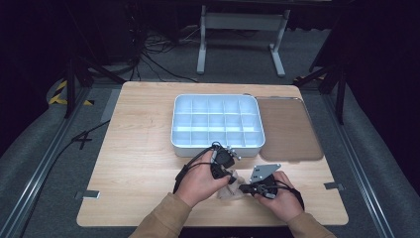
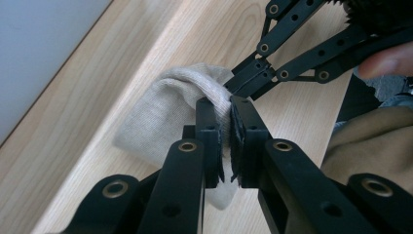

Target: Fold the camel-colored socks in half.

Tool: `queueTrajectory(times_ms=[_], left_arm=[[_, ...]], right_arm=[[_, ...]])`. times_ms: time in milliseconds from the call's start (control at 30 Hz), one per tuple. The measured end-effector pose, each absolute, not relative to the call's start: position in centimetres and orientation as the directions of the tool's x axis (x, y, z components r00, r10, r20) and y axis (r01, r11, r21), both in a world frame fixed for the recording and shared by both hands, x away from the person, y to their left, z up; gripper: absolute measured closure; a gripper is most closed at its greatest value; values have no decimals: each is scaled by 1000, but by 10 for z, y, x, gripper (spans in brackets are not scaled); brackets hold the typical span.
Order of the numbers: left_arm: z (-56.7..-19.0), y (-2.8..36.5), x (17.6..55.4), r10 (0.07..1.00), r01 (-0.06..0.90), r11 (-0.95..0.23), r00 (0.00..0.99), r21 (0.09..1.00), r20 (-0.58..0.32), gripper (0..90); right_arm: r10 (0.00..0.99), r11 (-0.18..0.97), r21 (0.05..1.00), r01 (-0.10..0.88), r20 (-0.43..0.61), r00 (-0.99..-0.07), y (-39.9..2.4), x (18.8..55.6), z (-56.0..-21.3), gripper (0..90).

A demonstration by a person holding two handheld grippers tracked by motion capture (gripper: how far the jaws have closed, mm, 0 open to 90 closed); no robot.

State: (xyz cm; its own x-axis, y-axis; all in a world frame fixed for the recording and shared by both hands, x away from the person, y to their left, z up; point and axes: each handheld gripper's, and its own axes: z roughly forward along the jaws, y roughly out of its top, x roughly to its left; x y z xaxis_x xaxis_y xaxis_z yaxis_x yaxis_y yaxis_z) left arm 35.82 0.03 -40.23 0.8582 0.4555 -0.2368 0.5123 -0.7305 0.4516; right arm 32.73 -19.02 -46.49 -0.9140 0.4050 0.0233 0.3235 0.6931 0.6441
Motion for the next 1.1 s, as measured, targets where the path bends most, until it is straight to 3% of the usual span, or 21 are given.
queueTrajectory(times_ms=[567, 667, 700, 733, 767, 900, 1100], left_arm=[[-419, -7, 364, 482, 544, -725, 839, 422, -252, 828], [-420, -6, 365, 462, 549, -714, 836, 435, -296, 694], [-420, -5, 365, 444, 549, -707, 835, 447, -324, 694], [-418, -2, 364, 444, 549, -694, 836, 467, -323, 604], [-416, 0, 363, 452, 549, -688, 836, 475, -311, 584], [-408, 9, 360, 443, 535, -676, 845, 507, -300, 559], [-391, 32, 358, 462, 536, -645, 841, 545, -280, 562]], right_arm=[[415, 685, 649, 330, 24, -910, -191, 327, -465, 900], [414, 684, 650, 331, 27, -910, -191, 327, -465, 898], [412, 684, 651, 331, 29, -911, -191, 327, -465, 896], [408, 683, 651, 331, 36, -912, -192, 327, -465, 863], [406, 681, 651, 335, 45, -913, -192, 327, -464, 845], [411, 671, 659, 341, 52, -910, -196, 326, -460, 802], [438, 643, 681, 350, 47, -898, -210, 325, -441, 836]])
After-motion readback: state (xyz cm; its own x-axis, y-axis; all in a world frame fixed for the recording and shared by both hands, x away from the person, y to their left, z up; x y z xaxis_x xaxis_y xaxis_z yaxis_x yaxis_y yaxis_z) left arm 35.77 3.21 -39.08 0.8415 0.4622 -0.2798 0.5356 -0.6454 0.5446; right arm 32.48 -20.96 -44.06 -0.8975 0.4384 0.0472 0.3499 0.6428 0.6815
